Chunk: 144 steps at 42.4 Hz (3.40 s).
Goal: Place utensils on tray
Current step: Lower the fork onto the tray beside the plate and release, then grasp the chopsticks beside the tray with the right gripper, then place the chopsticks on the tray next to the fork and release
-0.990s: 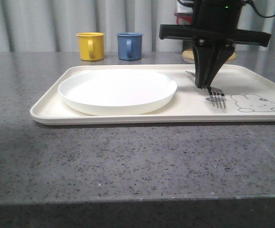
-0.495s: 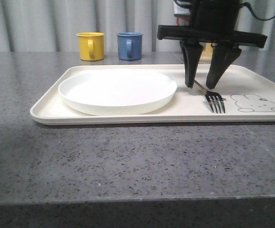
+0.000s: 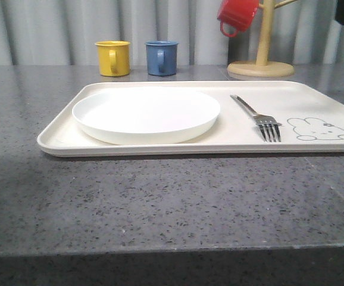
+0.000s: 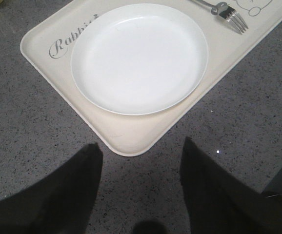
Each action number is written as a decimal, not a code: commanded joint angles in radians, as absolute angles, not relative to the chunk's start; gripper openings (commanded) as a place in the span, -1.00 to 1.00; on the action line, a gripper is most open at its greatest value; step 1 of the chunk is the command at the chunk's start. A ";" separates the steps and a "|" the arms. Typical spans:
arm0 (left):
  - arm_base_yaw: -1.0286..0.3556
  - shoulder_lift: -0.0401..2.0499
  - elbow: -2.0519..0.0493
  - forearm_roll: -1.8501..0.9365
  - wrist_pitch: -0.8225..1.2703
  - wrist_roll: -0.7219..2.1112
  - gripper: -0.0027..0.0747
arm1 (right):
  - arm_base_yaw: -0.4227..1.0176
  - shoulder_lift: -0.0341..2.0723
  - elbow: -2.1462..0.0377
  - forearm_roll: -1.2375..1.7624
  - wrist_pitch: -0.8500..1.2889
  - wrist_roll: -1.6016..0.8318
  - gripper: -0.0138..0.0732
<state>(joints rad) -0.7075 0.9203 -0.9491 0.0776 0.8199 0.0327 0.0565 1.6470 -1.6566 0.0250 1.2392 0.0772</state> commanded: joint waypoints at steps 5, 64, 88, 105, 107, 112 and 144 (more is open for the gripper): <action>-0.714 0.908 -0.974 0.079 0.751 0.019 0.02 | -0.073 1.600 -1.575 0.017 1.343 -0.017 0.12; -0.714 0.908 -0.974 0.079 0.751 0.019 0.02 | -0.178 1.739 -1.455 -0.060 1.334 -0.067 -0.42; -0.714 0.908 -0.974 0.079 0.751 0.019 0.02 | -0.063 1.655 -1.545 0.096 1.343 -0.067 -0.69; -0.714 0.908 -0.974 0.079 0.751 0.019 0.02 | 0.155 1.709 -1.619 0.208 1.341 0.142 -0.69; -0.714 0.908 -0.974 0.079 0.751 0.019 0.02 | 0.159 1.723 -1.619 0.209 1.341 0.158 -0.69; -0.714 0.908 -0.974 0.079 0.751 0.019 0.02 | 0.162 1.762 -1.618 0.235 1.341 0.167 -0.69; -0.714 0.908 -0.974 0.079 0.751 0.019 0.02 | 0.161 1.784 -1.619 0.249 1.342 0.060 0.10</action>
<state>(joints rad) -0.7075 0.9203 -0.9491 0.0776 0.8199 0.0327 0.1630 1.8725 -1.5882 0.2456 1.2289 0.1160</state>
